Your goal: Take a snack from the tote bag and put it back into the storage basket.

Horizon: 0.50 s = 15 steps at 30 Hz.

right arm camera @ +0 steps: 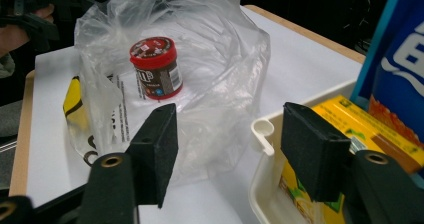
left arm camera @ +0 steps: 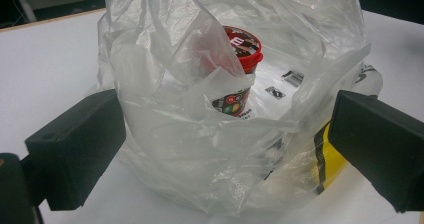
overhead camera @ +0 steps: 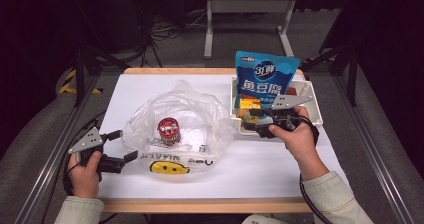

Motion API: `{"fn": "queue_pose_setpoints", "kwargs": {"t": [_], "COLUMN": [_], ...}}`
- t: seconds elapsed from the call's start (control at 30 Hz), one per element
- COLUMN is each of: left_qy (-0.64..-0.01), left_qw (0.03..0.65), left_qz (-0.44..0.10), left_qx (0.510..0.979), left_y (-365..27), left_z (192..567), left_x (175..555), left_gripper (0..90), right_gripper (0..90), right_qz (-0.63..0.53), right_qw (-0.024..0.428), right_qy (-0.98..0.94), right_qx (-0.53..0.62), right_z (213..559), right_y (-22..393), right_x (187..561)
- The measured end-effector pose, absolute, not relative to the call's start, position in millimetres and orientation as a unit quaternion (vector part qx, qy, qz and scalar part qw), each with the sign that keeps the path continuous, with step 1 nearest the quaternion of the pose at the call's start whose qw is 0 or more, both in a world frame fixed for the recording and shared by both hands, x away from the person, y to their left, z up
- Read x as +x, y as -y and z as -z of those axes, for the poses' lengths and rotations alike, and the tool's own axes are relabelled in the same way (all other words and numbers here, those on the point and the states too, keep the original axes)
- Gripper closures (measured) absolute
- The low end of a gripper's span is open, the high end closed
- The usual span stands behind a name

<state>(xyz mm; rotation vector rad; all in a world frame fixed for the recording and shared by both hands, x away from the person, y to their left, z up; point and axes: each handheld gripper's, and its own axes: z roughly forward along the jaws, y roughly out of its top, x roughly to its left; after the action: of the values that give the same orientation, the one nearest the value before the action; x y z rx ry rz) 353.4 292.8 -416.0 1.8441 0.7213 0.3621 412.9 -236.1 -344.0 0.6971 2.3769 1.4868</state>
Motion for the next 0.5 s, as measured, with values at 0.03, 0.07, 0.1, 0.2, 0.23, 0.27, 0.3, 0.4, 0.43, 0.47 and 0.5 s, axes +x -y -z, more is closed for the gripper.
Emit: {"fn": "queue_pose_setpoints", "kwargs": {"t": [0.03,0.07,0.1,0.2,0.23,0.27,0.3,0.4,0.43,0.47,0.5], "left_qy": [-0.303,-0.304,-0.305,-0.303,-0.302,-0.303,-0.302,-0.301,-0.303,-0.301,-0.301], "left_qw": [0.535,0.536,0.536,0.535,0.535,0.535,0.536,0.536,0.537,0.537,0.537], "left_qz": [-0.152,-0.151,-0.151,-0.152,-0.152,-0.152,-0.152,-0.152,-0.151,-0.152,-0.152], "left_qx": [0.774,0.773,0.773,0.774,0.774,0.774,0.774,0.774,0.773,0.773,0.773], "left_y": [-293,-293,-293,-293,-292,-292,-292,-292,-292,-292,-292], "left_z": [416,416,416,416,416,416,416,416,416,416,416], "left_x": [353,353,353,354,354,354,354,354,354,354,354], "left_gripper": [2.5,2.5,2.5,2.5,2.5,2.5,2.5,2.5,2.5,2.5,2.5], "right_gripper": [38.1,36.7,35.4,32.6,31.2,30.2,29.4,28.1,28.3,28.1,28.1], "right_qz": [-0.51,-0.511,-0.512,-0.514,-0.516,-0.517,-0.517,-0.517,-0.517,-0.516,-0.516], "right_qw": [0.128,0.128,0.126,0.122,0.121,0.12,0.119,0.114,0.112,0.11,0.11], "right_qy": [-0.817,-0.819,-0.82,-0.822,-0.822,-0.822,-0.823,-0.825,-0.825,-0.826,-0.826], "right_qx": [0.236,0.229,0.224,0.213,0.208,0.206,0.204,0.198,0.198,0.198,0.198], "right_z": [342,339,337,333,330,329,328,326,326,325,325], "right_y": [234,230,228,220,216,214,211,202,200,196,196], "right_x": [413,412,412,411,411,411,411,410,410,410,410]}}
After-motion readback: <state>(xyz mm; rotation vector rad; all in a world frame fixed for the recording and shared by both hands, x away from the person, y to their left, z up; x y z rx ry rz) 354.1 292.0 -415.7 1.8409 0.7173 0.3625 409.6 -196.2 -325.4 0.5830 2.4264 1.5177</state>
